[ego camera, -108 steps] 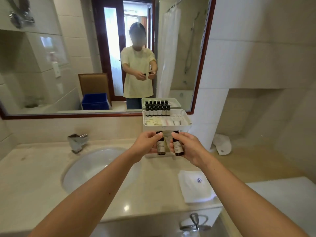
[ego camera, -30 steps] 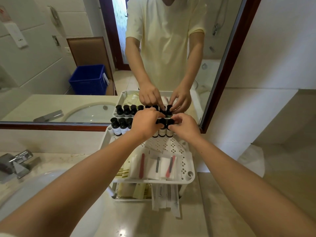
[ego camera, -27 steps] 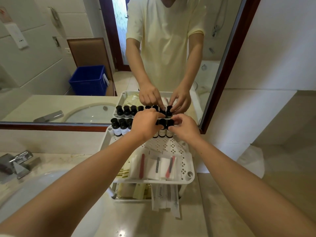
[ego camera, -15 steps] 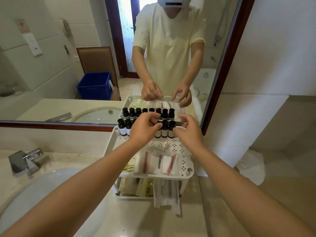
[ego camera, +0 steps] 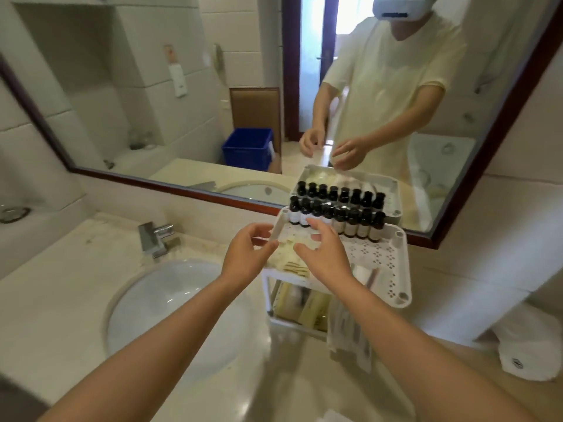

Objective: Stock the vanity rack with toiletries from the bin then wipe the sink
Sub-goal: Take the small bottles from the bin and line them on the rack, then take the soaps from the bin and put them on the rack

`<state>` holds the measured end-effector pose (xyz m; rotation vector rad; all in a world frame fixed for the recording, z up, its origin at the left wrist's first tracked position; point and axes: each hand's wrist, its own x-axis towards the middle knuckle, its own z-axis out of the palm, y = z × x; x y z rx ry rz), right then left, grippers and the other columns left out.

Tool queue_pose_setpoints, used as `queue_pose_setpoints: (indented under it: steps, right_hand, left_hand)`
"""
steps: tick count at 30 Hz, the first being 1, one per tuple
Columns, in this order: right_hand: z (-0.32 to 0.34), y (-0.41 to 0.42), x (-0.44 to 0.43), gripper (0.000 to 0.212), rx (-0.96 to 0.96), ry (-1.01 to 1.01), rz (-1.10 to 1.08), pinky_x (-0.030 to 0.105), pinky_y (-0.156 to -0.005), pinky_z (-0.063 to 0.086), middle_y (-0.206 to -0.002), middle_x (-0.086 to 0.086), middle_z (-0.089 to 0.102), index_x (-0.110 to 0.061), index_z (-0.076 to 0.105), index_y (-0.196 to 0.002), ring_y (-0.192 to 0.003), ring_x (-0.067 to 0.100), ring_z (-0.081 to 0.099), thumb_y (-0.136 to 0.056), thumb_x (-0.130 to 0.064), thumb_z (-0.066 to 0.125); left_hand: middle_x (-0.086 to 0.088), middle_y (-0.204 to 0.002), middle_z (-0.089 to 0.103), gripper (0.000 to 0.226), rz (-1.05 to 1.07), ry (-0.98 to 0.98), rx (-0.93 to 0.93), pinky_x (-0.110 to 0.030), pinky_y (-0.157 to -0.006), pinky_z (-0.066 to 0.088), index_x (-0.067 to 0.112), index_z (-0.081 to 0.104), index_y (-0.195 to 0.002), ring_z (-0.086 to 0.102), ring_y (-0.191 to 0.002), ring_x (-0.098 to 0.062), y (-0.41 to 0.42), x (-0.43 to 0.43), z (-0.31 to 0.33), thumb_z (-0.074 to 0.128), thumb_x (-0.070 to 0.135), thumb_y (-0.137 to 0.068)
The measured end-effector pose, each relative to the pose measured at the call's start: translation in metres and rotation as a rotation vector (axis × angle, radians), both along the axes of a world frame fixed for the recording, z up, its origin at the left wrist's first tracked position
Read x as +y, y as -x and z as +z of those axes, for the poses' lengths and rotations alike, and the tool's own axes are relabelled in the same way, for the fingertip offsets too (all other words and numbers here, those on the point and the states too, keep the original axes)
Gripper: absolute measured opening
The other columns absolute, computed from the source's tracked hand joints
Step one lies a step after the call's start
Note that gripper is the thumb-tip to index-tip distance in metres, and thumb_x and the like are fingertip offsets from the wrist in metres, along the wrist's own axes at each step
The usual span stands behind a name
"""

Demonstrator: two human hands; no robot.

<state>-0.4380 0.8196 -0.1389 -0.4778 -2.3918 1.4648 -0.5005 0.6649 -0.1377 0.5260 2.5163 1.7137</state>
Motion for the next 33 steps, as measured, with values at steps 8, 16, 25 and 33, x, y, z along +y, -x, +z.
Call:
queue_pose_setpoints:
  steps: [8, 16, 25, 33]
  right_hand:
    - [0.003, 0.005, -0.108, 0.062, -0.092, -0.082, 0.253, 0.032, -0.101, 0.044, -0.144, -0.001, 0.036, -0.024, 0.042, -0.14, -0.125, 0.015, 0.047, -0.084, -0.022, 0.069]
    - [0.01, -0.031, -0.255, 0.067, -0.116, -0.189, 0.47, 0.033, -0.096, 0.048, -0.146, 0.0, 0.036, -0.02, 0.039, -0.143, -0.124, 0.017, 0.049, -0.082, -0.023, 0.068]
    - [-0.001, -0.098, -0.422, 0.07, -0.115, -0.25, 0.741, 0.036, -0.105, 0.042, -0.145, 0.003, 0.037, -0.019, 0.038, -0.143, -0.129, 0.019, 0.046, -0.08, -0.024, 0.069]
    - [-0.003, -0.15, -0.555, 0.067, -0.101, -0.284, 0.96, 0.03, -0.105, 0.039, -0.137, 0.004, 0.044, -0.017, 0.045, -0.139, -0.125, 0.02, 0.049, -0.077, -0.022, 0.07]
  left_hand:
    - [0.014, -0.103, 0.061, 0.033, 0.251, 0.069, -0.003, -0.022, -0.079, 0.051, 0.031, 0.059, -0.114, 0.06, -0.092, -0.001, -0.029, -0.13, -0.006, 0.069, 0.023, -0.084]
    - [0.003, -0.107, 0.062, 0.042, 0.401, 0.121, -0.038, -0.03, -0.085, 0.052, 0.023, 0.058, -0.119, 0.062, -0.091, -0.013, -0.088, -0.286, -0.008, 0.072, 0.015, -0.08]
    - [0.006, -0.106, 0.06, 0.038, 0.599, 0.128, -0.098, -0.024, -0.085, 0.048, 0.022, 0.059, -0.117, 0.061, -0.093, -0.014, -0.196, -0.447, -0.012, 0.069, 0.013, -0.082]
    - [0.012, -0.106, 0.06, 0.035, 0.764, 0.154, -0.126, -0.027, -0.087, 0.051, 0.029, 0.057, -0.117, 0.059, -0.096, -0.004, -0.293, -0.567, -0.019, 0.068, 0.021, -0.085]
